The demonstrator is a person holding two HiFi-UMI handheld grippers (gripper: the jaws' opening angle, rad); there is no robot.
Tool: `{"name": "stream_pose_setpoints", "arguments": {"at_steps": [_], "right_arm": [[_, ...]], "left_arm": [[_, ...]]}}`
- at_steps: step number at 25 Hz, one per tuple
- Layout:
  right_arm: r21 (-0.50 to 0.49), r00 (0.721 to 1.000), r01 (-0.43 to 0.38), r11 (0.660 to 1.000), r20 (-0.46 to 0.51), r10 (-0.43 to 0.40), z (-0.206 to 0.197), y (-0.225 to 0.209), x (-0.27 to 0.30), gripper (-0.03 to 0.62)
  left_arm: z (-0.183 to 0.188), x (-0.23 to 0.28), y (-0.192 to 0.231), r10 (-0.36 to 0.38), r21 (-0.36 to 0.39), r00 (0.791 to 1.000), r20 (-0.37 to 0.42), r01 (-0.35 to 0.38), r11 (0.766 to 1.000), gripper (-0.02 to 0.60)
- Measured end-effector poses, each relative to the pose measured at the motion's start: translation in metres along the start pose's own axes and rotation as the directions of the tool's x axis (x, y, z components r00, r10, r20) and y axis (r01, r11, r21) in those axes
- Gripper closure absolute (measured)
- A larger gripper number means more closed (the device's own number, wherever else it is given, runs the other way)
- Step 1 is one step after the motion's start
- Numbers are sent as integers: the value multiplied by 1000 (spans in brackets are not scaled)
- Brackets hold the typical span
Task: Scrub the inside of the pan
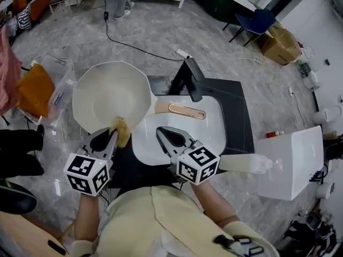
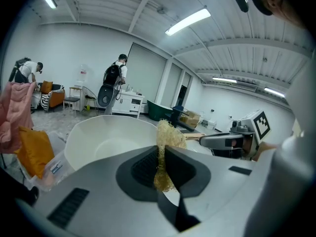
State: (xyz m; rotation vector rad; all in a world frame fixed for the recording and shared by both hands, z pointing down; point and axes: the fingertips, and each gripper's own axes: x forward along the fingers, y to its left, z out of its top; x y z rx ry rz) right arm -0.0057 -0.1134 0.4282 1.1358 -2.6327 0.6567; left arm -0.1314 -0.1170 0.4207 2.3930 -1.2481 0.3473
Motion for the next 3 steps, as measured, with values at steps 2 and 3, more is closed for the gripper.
{"name": "stream_pose_setpoints", "arguments": {"at_steps": [2, 3], "right_arm": [[-7, 1000, 1, 1000, -1, -1, 1, 0, 1, 579], [-11, 1000, 2, 1000, -2, -2, 1, 0, 1, 579]], "left_arm": [[0, -1, 1, 0, 5, 1000, 3, 0, 1000, 543], [0, -1, 1, 0, 7, 1000, 5, 0, 1000, 543]]}}
